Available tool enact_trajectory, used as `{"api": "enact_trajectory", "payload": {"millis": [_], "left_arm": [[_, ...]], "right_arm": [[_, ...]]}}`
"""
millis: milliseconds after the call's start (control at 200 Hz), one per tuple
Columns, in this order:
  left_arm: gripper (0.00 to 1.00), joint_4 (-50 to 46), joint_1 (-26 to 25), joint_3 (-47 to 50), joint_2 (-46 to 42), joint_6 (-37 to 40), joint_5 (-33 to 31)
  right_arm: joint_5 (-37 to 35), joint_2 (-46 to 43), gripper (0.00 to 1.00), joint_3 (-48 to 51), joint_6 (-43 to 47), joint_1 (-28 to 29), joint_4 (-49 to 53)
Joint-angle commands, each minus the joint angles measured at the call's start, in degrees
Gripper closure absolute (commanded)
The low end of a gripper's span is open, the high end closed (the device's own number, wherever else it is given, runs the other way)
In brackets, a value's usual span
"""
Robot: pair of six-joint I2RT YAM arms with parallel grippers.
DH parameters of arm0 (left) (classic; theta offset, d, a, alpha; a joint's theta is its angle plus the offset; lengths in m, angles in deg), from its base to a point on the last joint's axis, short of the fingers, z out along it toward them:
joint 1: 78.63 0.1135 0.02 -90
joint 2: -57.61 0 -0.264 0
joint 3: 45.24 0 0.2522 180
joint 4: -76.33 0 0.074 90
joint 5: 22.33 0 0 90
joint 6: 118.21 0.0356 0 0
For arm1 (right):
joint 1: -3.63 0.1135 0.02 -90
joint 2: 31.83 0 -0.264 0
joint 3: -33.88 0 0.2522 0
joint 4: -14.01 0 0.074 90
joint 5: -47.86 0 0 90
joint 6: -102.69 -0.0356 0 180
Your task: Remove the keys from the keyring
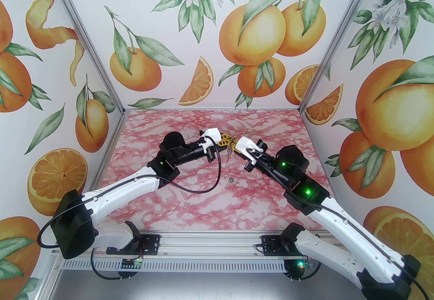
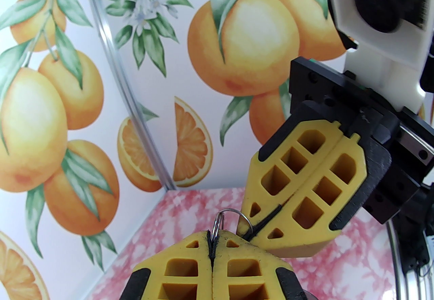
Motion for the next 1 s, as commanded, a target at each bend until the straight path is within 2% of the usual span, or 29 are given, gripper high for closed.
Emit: {"api": "enact_trajectory", "payload": {"millis": [0, 210, 570, 996], "left_arm": [[1.0, 5.62, -0.27, -0.18, -0.73, -0.49, 1.15], [1.0, 5.74, -0.38, -0.01, -0.81, -0.2, 1.36], [1.0, 5.4, -0.47, 0.26, -1.2, 0.42, 1.42], [1.0, 5.39, -0.48, 0.98, -1.44, 1.04, 0.85]], "right_arm": [[7.57, 1.08, 0.91, -0.76, -8.62, -2.13, -2.89], [12.62, 2.86, 0.86, -2.62, -13.58, -4.22, -4.41], [12.35, 4.42, 0.79, -3.98, -18.72, -5.97, -4.94], [13.86, 5.5, 0.78, -3.44, -26.04, -8.91, -9.11]]}}
